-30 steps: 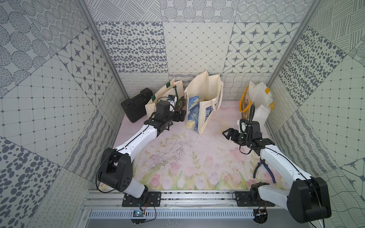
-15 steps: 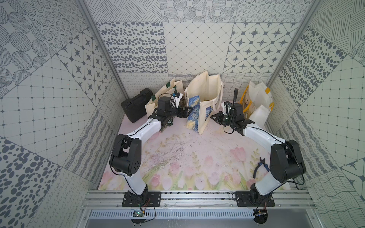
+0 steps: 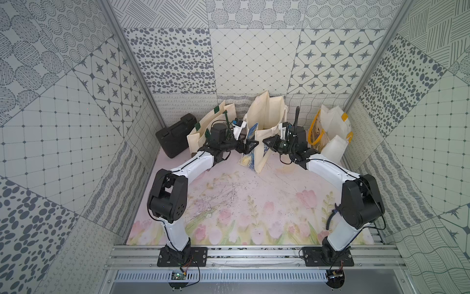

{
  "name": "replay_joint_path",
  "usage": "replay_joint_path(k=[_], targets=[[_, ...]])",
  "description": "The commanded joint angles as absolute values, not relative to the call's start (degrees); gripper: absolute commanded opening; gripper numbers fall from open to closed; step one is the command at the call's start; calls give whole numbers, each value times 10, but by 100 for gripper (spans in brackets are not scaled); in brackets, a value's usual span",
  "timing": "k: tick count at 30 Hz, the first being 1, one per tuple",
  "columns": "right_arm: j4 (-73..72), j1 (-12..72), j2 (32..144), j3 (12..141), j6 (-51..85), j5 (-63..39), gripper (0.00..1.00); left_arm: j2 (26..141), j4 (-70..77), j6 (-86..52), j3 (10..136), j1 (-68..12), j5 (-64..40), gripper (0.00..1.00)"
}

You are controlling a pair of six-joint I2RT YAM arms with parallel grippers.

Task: Put away the canvas bag
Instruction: Pick up the canvas bag from the center of the board.

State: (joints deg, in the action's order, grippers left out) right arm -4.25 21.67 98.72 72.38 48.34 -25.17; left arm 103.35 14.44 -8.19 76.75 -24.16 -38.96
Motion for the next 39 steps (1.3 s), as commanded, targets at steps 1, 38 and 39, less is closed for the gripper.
replay_joint_path(k=[1, 38, 39], targets=[[-83, 231, 1005, 750, 496, -249, 0, 1028, 167, -59, 765, -256, -427, 95], [42, 236, 917, 688, 399, -225, 0, 1004, 103, -16, 754, -269, -266, 28], [69, 236, 898, 690, 374, -212, 0, 998, 96, -13, 751, -269, -263, 27]])
